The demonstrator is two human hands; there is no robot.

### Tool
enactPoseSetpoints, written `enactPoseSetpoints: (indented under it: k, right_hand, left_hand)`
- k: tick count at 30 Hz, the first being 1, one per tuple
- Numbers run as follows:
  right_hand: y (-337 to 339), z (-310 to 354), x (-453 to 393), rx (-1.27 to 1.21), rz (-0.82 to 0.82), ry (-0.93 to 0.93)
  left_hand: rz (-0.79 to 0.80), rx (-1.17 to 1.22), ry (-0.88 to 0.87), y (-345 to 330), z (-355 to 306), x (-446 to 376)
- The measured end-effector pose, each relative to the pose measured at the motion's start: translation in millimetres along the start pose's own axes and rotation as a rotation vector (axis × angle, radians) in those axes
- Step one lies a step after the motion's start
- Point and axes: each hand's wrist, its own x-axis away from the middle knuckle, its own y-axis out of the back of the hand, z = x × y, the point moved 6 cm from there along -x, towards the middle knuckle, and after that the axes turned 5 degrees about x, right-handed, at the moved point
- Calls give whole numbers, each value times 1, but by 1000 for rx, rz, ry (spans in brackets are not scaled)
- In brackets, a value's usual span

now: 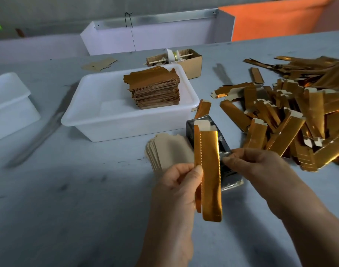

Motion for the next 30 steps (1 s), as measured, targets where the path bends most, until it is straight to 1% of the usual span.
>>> enactPoseSetpoints:
  k: [3,7,9,11,12,13,14,17,19,24,27,30]
  right_hand:
    - [1,0,1,-31,14,3]
    - [0,0,3,-118,-9,6]
    - [-3,-2,5,-227,-8,-1]
    - [-5,-5,7,-408,24,-40]
    - [-4,-6,9,-459,25,-45]
    - [-2,-6,11,-456,13,-33]
    - [0,-6,13,-400,-18,-8]
    - [6,-2,20,-75,-146,109]
    - [7,-3,23,30,-194,153]
    - [7,-2,26,152,-273,244]
    - [4,-6,27,199,-303,231]
    - [0,-10,26,195,-308,212]
  left_hand:
    - [38,-26,28,-13,7,3]
    - [57,-32,55,-22,15,4]
    - [64,-38,46,-23,16,4]
    - [66,-53,29,-22,17,3]
    - [65,-57,21,-22,17,3]
    - [64,-55,14,-22,17,3]
    - [65,-47,10,-22,17,2]
    - [72,-5,4,-23,16,1]
    - [86,0,-17,-26,14,0]
    - [125,15,-85,-32,9,-3]
    - [166,-33,-98,-35,9,-3]
    - [178,-137,-126,-35,9,-5]
